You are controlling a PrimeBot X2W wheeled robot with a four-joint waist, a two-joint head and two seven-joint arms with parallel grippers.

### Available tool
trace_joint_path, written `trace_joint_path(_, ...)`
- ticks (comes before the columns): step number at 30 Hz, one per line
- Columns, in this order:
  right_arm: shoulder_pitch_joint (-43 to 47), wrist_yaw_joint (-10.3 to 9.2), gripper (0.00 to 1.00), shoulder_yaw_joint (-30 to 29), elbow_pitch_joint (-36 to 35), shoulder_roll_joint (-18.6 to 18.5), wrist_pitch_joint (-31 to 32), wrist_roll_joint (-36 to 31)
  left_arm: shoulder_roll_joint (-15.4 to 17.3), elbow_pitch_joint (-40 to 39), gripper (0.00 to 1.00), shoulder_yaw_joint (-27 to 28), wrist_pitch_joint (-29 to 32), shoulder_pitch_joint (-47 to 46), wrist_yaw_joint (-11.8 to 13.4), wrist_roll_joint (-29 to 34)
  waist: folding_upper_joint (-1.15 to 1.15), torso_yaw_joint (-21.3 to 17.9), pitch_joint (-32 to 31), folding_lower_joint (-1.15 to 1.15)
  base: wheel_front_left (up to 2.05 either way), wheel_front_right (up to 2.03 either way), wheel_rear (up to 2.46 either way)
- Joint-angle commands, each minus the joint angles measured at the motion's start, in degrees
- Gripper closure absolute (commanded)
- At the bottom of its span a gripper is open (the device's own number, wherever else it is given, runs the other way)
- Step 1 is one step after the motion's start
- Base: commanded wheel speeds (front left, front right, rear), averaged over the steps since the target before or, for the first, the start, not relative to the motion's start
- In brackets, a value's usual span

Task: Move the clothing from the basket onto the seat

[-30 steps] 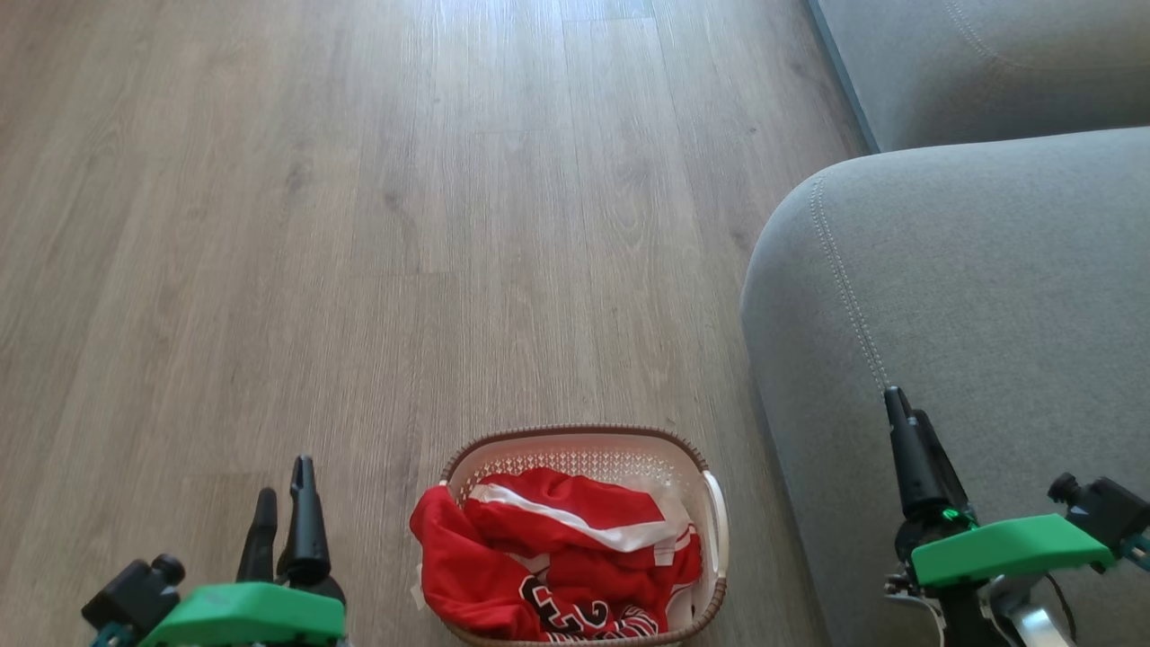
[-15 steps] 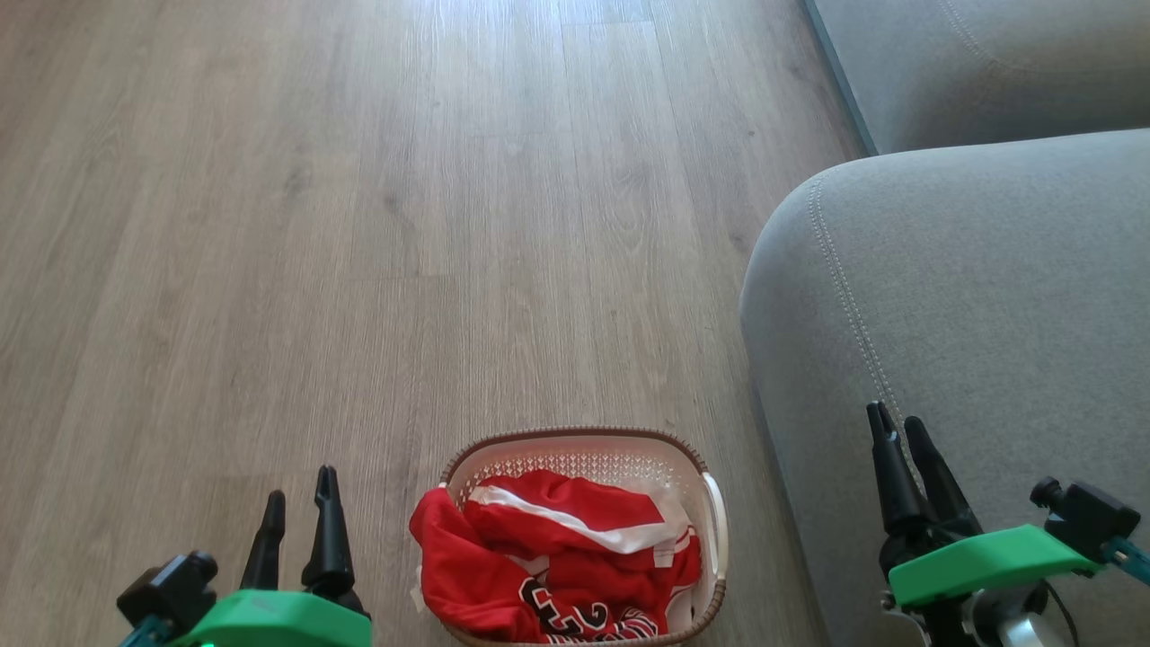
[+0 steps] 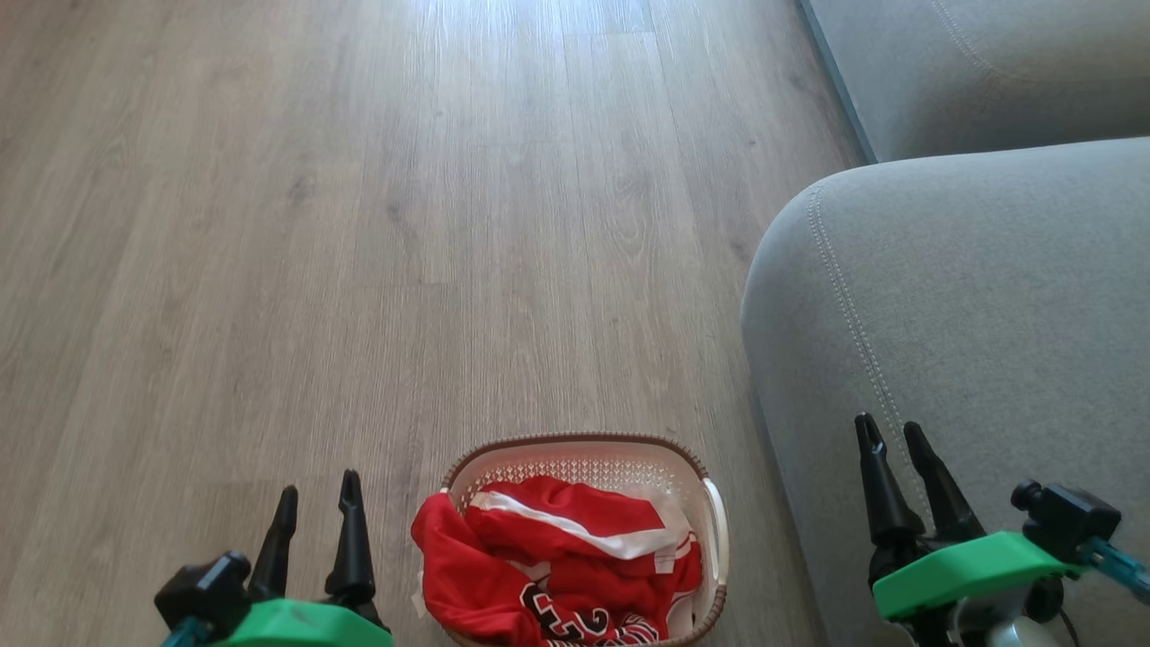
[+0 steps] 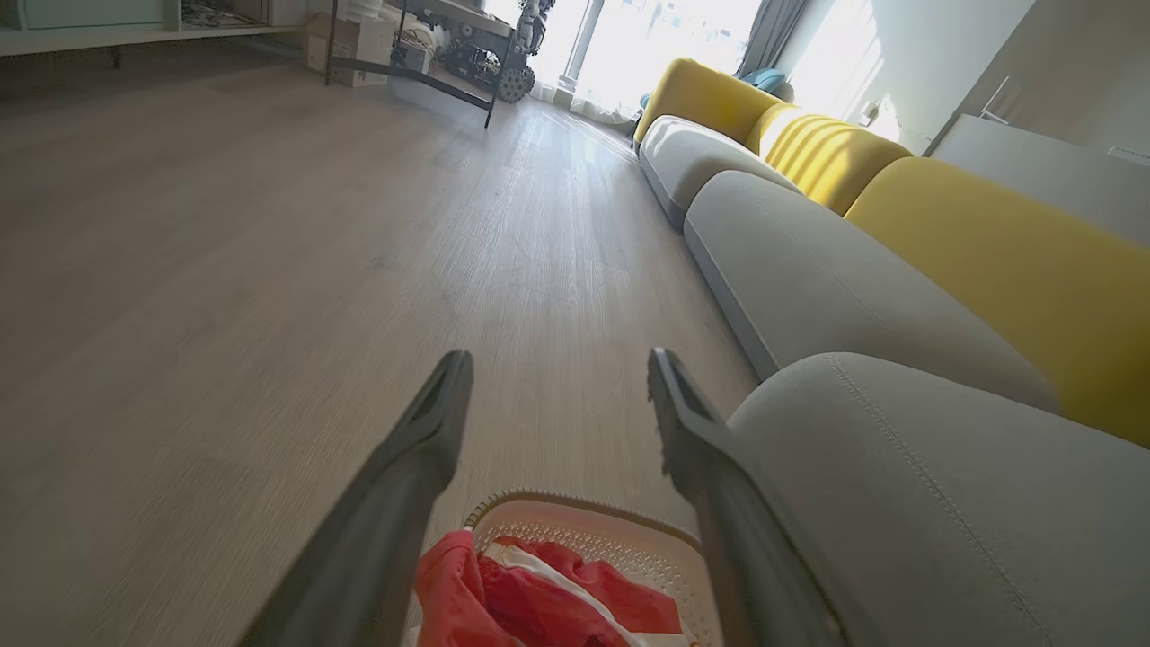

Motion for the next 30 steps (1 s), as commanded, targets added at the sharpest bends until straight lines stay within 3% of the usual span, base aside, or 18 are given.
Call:
trace_joint_path(1, -0.59, 0.35, 0.00, 0.29, -1.66, 0.10, -0.73, -1.99, 1.04, -1.54, 0.00, 1.03, -0.83, -0.92, 0.51, 1.73, 0.00, 0.01, -0.05, 0.00, 0.00, 0.00, 0.00)
trace_joint_path(30, 0.55, 0.46, 0.00, -2.80, -0.26, 3.88, -1.05, -25.78, 0.80, 0.78, 0.00, 0.82, -5.70, -0.26, 1.76, 18.44, 0.00, 0.01, -0.67, 0.00, 0.00, 0.00, 0.00)
